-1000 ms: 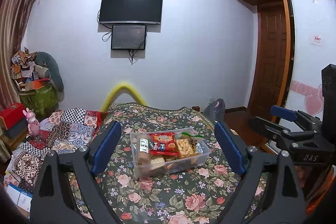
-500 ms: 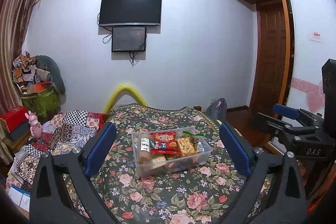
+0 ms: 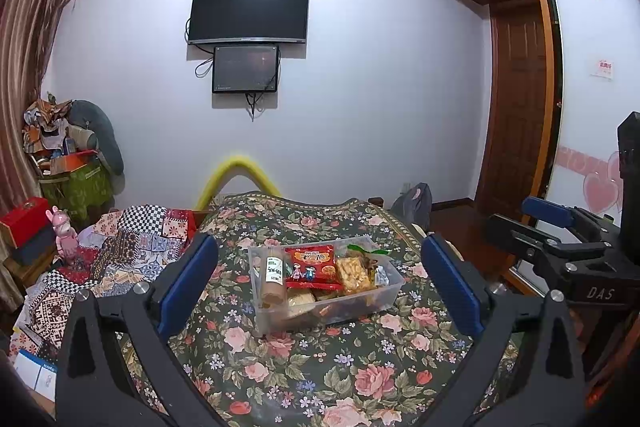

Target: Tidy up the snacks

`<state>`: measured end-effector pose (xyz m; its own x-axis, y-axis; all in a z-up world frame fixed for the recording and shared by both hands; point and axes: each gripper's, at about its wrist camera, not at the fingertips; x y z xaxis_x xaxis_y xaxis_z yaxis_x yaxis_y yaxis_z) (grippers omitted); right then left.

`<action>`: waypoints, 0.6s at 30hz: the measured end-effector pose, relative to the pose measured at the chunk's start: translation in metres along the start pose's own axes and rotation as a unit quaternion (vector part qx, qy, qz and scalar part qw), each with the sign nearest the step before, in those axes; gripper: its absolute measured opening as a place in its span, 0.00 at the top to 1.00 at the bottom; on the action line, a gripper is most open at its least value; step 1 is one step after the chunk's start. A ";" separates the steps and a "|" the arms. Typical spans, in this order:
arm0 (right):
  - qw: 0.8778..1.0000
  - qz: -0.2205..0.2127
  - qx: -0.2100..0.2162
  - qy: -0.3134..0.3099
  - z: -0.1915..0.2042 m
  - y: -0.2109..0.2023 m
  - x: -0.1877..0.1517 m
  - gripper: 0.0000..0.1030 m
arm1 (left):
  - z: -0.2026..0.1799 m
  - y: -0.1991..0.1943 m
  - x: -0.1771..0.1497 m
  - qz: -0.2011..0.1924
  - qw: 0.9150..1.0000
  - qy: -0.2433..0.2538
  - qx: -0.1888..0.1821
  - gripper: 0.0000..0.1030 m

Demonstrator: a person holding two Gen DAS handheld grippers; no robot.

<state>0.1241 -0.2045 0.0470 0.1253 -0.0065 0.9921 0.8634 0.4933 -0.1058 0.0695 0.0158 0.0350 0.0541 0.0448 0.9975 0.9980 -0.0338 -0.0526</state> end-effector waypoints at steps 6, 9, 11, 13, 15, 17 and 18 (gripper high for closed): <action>1.000 0.000 -0.003 -0.010 0.002 -0.001 -0.002 0.00 | 0.003 0.003 -0.002 0.007 1.000 -0.007 -0.001 0.00; 1.000 0.001 -0.003 -0.010 0.003 -0.001 -0.002 0.00 | 0.003 0.003 -0.003 0.007 1.000 -0.009 -0.003 0.00; 1.000 0.001 -0.002 -0.009 0.002 0.000 -0.003 0.00 | 0.003 0.003 -0.003 0.007 1.000 -0.008 -0.002 0.00; 1.000 0.001 -0.002 -0.009 0.002 -0.001 -0.003 0.00 | 0.004 0.003 -0.004 0.007 1.000 -0.009 -0.003 0.00; 1.000 0.001 -0.003 -0.010 0.002 0.000 -0.003 0.00 | 0.003 0.004 -0.004 0.010 1.000 -0.008 -0.006 0.00; 1.000 0.001 -0.003 -0.011 0.003 0.000 -0.003 0.00 | 0.003 0.005 -0.004 0.013 1.000 -0.008 -0.007 0.00; 1.000 0.001 -0.003 -0.011 0.003 0.000 -0.003 0.00 | 0.003 0.005 -0.005 0.014 1.000 -0.009 -0.007 0.00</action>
<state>0.1221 -0.2018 0.0445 0.1152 0.0141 0.9932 0.8666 0.4874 -0.1074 0.0747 0.0185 0.0299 0.0835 0.0610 0.9946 0.9955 -0.0496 -0.0805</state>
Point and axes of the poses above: each gripper's, at about its wrist camera, not at the fingertips, and y roughly the way its jaws point, z to its left, x to its top, and after that the axes turned 13 degrees about -z, right-handed
